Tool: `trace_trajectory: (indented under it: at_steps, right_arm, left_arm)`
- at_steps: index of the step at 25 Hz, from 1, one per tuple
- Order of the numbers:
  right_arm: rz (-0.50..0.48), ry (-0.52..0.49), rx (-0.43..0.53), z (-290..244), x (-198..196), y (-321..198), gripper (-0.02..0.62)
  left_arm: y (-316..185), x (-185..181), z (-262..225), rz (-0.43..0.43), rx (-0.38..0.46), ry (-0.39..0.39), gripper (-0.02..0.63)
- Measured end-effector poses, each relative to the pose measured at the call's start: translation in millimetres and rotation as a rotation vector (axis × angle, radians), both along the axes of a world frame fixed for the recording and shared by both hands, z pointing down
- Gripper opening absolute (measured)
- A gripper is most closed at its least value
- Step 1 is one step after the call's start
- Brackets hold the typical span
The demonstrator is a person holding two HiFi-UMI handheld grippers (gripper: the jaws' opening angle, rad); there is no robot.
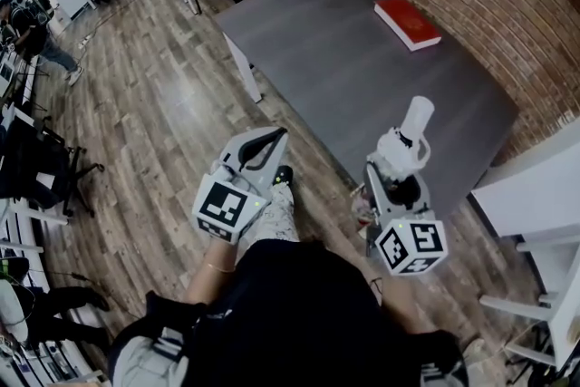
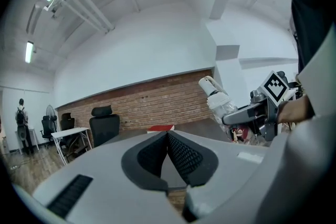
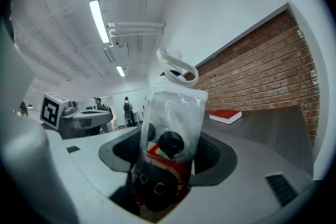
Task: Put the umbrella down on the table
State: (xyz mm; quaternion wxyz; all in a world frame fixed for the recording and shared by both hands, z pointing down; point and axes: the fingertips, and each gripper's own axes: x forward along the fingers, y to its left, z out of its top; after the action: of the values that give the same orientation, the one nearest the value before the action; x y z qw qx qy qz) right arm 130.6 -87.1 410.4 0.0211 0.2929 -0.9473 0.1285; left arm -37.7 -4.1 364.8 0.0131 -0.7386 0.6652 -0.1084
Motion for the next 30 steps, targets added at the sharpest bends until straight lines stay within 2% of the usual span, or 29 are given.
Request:
trace_trajectory:
  at_steps: [5,9,12,17,30]
  right_arm:
    - [0.027,0.011,0.018,-5.7,-6.8,-11.3,0.275]
    - [0.067,0.023,0.008,-5.1,-4.1,-31.9,0.275]
    - [0.086,0.033,0.014,-6.6,-7.5,-47.2,0.275]
    - [0.124,0.034,0.011,-9.4,-18.0,-69.2,0.275]
    - [0.260,0.042,-0.021,-8.9,-44.2,-142.2,0.276]
  left_arm:
    - [-20.4,-14.2,4.1,0.040,0.013,0.053,0.002]
    - [-49.5,-13.8,3.8,0.091,0.024,0.050,0.002]
    - [-72.2,-15.4,5.3,0.127,0.026,0.077,0.002]
    - [-107.9,-26.4,4.0,0.158,0.018,0.036,0.002]
    - [-211.8,-53.0,7.9,0.307,-0.008,0.065,0.002]
